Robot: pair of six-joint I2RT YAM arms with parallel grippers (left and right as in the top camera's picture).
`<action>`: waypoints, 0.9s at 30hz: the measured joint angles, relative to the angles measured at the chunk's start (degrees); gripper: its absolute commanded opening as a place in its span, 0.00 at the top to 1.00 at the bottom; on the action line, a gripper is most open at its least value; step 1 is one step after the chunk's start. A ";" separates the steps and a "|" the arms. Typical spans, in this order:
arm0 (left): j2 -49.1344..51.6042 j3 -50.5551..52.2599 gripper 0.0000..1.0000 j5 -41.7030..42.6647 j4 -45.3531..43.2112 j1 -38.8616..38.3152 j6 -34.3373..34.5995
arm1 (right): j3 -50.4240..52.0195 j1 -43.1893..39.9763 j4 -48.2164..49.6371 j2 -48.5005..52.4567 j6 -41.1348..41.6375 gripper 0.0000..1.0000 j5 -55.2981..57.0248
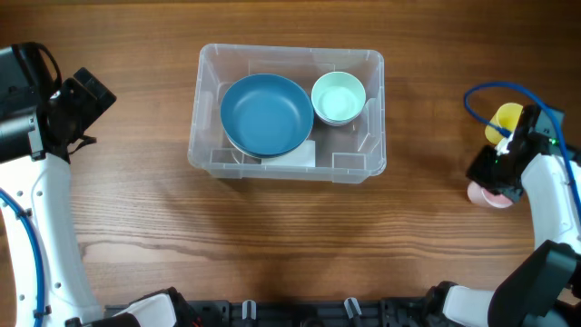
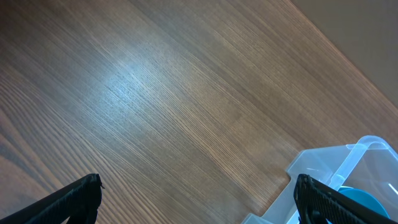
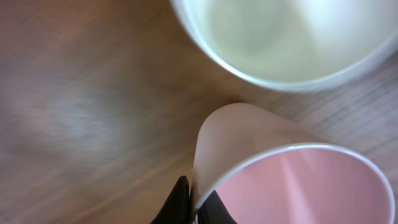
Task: Pack container
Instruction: 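Lower the right gripper and grasp the pink cup rim, then carry the pink cup into the container beside the green bowls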
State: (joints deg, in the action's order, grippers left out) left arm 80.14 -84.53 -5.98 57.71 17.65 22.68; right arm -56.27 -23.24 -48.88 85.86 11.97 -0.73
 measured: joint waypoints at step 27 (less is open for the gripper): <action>0.00 0.00 0.00 0.02 0.00 0.00 0.02 | -18.99 38.77 5.31 -9.29 -6.32 0.96 -9.33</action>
State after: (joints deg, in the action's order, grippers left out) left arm 80.14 -84.53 -5.96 57.71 17.65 22.70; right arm -75.26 15.53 -43.57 76.58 5.65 -10.07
